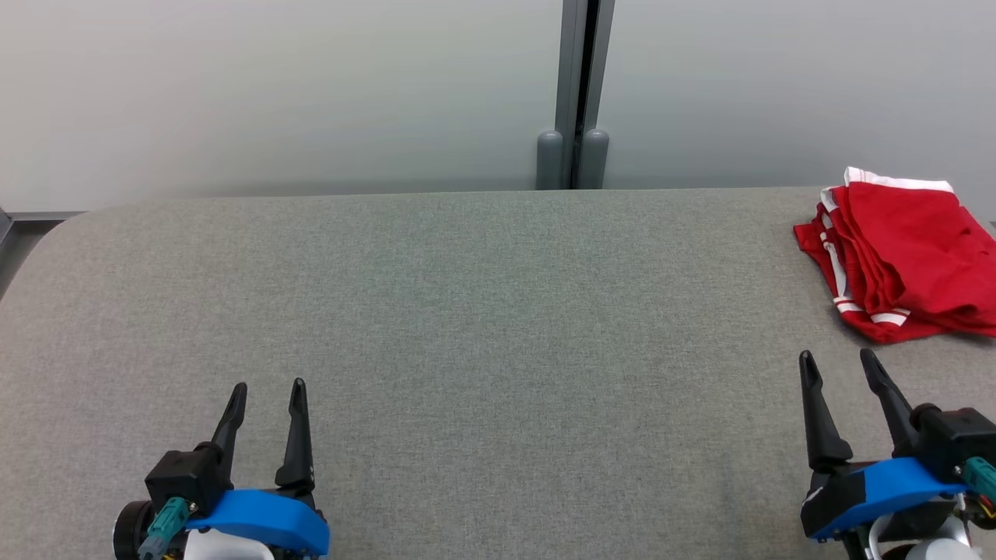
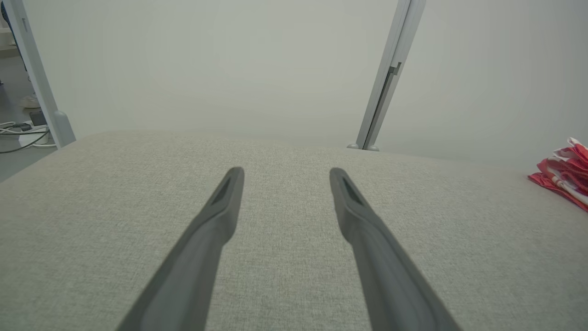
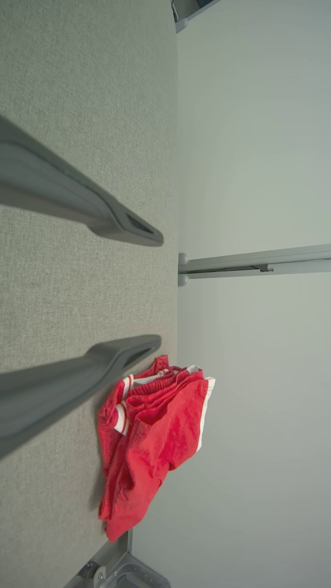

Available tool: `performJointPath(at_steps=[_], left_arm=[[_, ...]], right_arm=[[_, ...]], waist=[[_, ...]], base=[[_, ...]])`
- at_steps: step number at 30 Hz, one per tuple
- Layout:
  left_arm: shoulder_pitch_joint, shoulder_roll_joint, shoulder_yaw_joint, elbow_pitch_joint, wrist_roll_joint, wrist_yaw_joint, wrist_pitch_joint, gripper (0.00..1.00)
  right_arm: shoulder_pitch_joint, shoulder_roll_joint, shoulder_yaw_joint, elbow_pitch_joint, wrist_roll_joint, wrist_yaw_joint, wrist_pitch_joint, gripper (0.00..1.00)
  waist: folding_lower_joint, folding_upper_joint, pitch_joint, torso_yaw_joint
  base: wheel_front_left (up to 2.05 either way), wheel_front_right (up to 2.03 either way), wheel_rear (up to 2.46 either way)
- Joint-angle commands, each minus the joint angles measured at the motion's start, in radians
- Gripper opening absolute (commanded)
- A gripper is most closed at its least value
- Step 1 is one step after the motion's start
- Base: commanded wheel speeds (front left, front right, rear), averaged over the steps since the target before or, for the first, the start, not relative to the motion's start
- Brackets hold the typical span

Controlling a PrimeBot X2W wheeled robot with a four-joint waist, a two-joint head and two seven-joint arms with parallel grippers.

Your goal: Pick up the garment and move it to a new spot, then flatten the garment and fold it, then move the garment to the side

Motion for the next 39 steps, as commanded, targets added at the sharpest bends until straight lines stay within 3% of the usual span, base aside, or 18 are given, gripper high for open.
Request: performJointPath(at_steps=[1,28,29,35,39], left_arm=[[0.002,0.001,0.003,0.008,0.0,0.003,-0.002,1.0],[-0.004,0.01,-0.024,0.061,-0.013,-0.006,-0.002,1.0],[0.0,0.004,-0.023,0.063,-0.01,-0.001,0.0,0.0],[0.044,-0.012,-0.025,0.111,-0.017,-0.001,0.01,0.0],[0.038,-0.014,-0.009,0.099,-0.09,-0.002,0.034,0.0]], right_arm=[[0.033,0.008,0.0,-0.01,0.003,0.0,-0.011,1.0],[0.09,0.016,0.026,0.025,0.044,0.0,-0.012,1.0],[0.08,0.015,0.024,0.026,0.042,0.0,-0.009,0.0],[0.086,0.023,0.022,0.084,0.049,0.0,-0.004,0.0],[0.075,0.023,0.016,0.089,0.129,0.0,0.013,0.0]], waist=[[0.0,0.0003,-0.002,0.001],[0.0,0.0003,-0.042,-0.002],[0.0,0.0003,-0.042,-0.002],[0.0,0.0003,-0.042,-0.002],[0.0,0.0003,-0.042,-0.002]], base=[[0.0,0.0,0.0],[0.0,0.0,0.0],[0.0,0.0,0.0],[0.0,0.0,0.0],[0.0,0.0,0.0]])
